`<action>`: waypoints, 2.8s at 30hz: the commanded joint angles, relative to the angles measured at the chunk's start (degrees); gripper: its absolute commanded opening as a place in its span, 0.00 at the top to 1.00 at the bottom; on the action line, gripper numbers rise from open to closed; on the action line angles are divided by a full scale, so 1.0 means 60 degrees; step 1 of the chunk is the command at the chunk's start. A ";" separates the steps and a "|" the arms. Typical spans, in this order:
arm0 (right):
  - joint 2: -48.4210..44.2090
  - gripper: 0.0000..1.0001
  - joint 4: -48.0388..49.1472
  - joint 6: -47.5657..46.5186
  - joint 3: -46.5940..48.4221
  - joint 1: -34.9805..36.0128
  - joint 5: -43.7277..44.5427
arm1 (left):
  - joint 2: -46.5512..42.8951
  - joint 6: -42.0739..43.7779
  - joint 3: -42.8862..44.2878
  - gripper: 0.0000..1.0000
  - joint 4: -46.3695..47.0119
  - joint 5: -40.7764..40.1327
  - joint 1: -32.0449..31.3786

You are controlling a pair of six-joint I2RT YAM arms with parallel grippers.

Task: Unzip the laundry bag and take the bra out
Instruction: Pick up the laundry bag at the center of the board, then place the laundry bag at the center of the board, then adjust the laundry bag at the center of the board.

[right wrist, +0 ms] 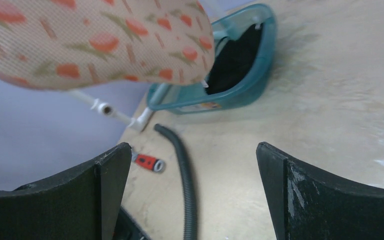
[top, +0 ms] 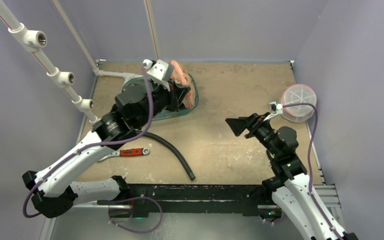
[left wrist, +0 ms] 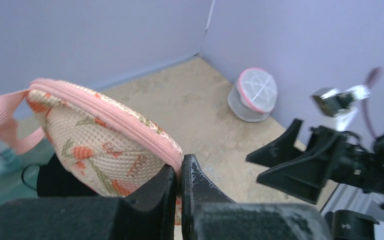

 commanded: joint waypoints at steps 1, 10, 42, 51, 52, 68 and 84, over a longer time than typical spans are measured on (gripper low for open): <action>0.0353 0.02 0.3650 0.1685 -0.0904 -0.0118 -0.2634 | -0.0489 0.1127 0.1223 1.00 -0.0806 0.1719 0.0012; 0.1999 0.02 1.0642 0.6878 -0.2523 -0.0776 -0.4127 | -0.1104 0.1111 0.1221 1.00 0.0072 0.3630 0.0004; -0.2269 0.03 -0.2327 -0.1141 0.1147 -0.0249 0.1429 | 0.2108 -0.1895 -0.2811 0.31 0.1595 0.0761 0.1234; -0.2370 0.03 -0.1733 -0.0818 -0.0294 -0.0241 0.1225 | -0.0358 -0.7891 -0.7432 0.16 0.5367 -0.2013 -0.2438; -0.2312 0.03 -0.1605 -0.0781 -0.0399 -0.0242 0.1253 | 0.0001 -0.8700 -0.7625 0.15 0.5590 -0.3051 -0.3431; -0.1913 0.04 -0.2096 -0.0741 -0.0539 -0.0178 0.1379 | 0.6031 -1.1946 -0.5771 0.11 0.8235 -0.3153 -0.3737; -0.1627 0.04 -0.1620 -0.0780 -0.1088 -0.0080 0.1199 | 0.5590 -1.0796 -0.6730 0.74 0.7753 -0.2366 -0.1345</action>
